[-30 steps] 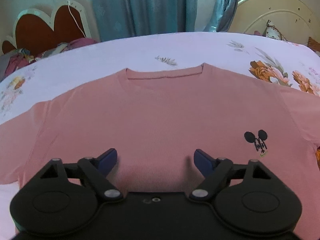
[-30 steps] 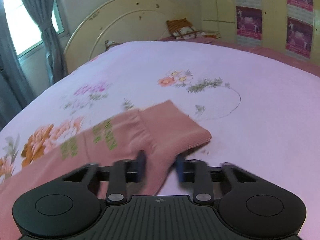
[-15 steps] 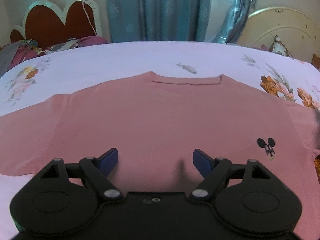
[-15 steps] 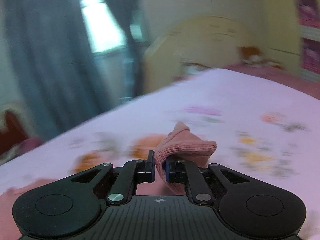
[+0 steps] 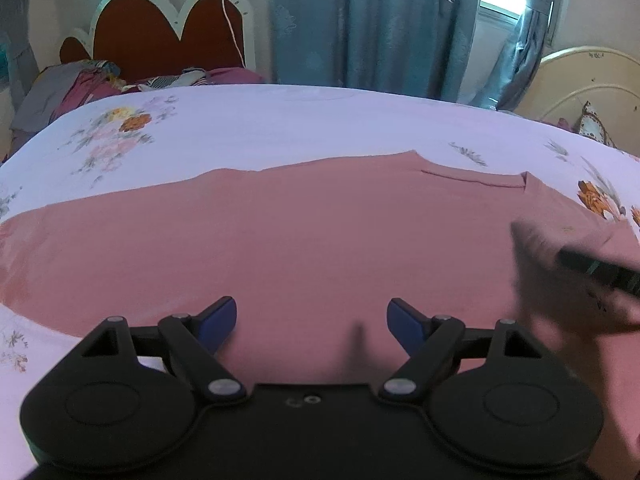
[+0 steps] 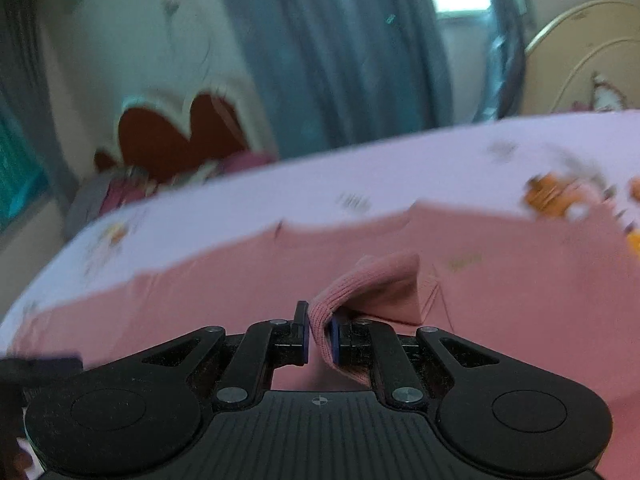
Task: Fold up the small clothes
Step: 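Carry the held sleeve across the sweater body and open the right gripper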
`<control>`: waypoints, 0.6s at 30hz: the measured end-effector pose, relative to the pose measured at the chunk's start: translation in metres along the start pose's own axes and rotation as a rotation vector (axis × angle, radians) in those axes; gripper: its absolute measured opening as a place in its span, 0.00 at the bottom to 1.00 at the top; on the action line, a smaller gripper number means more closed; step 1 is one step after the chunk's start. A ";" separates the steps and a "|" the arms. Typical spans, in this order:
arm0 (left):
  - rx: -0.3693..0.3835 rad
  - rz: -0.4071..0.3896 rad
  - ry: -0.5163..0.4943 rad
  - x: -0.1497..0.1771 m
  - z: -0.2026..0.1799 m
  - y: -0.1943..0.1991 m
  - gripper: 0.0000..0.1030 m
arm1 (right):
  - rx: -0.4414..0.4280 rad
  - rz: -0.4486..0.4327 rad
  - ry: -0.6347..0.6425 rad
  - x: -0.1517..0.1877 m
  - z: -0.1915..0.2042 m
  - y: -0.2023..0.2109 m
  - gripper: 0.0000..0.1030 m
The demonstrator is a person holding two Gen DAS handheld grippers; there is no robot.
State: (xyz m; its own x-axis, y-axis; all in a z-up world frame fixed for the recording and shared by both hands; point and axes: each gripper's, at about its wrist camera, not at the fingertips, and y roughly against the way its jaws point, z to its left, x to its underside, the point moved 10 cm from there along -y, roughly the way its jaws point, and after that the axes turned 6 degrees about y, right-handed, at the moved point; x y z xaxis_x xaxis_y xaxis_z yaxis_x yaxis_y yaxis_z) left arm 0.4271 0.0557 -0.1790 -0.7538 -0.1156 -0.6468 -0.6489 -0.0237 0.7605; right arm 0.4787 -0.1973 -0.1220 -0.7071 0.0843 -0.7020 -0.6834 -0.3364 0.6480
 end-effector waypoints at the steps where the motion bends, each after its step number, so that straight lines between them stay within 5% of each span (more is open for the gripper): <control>1: 0.011 0.000 0.001 -0.001 -0.001 -0.002 0.79 | -0.003 0.027 0.008 0.009 0.006 -0.004 0.20; 2: 0.023 0.000 0.000 0.000 0.001 0.000 0.79 | -0.012 0.037 0.014 0.010 0.007 -0.006 0.32; 3: 0.038 0.002 -0.003 -0.001 -0.002 -0.001 0.79 | -0.028 0.027 0.014 0.011 0.011 -0.004 0.55; 4: 0.054 0.001 -0.009 0.001 -0.005 -0.001 0.79 | -0.027 0.005 0.017 0.010 0.014 0.003 0.65; 10: 0.178 0.029 -0.089 0.010 -0.060 -0.007 0.79 | 0.063 -0.049 0.004 0.006 -0.023 0.038 0.65; 18: 0.291 0.039 -0.212 0.026 -0.127 -0.007 0.80 | 0.294 -0.079 -0.036 0.017 -0.119 0.094 0.65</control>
State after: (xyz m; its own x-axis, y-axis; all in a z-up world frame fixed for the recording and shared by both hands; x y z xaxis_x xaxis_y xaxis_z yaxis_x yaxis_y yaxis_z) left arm 0.4245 -0.0729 -0.1940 -0.7634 0.0982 -0.6384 -0.5985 0.2642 0.7563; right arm 0.4236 -0.3393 -0.1080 -0.6518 0.1348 -0.7463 -0.7563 -0.0423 0.6529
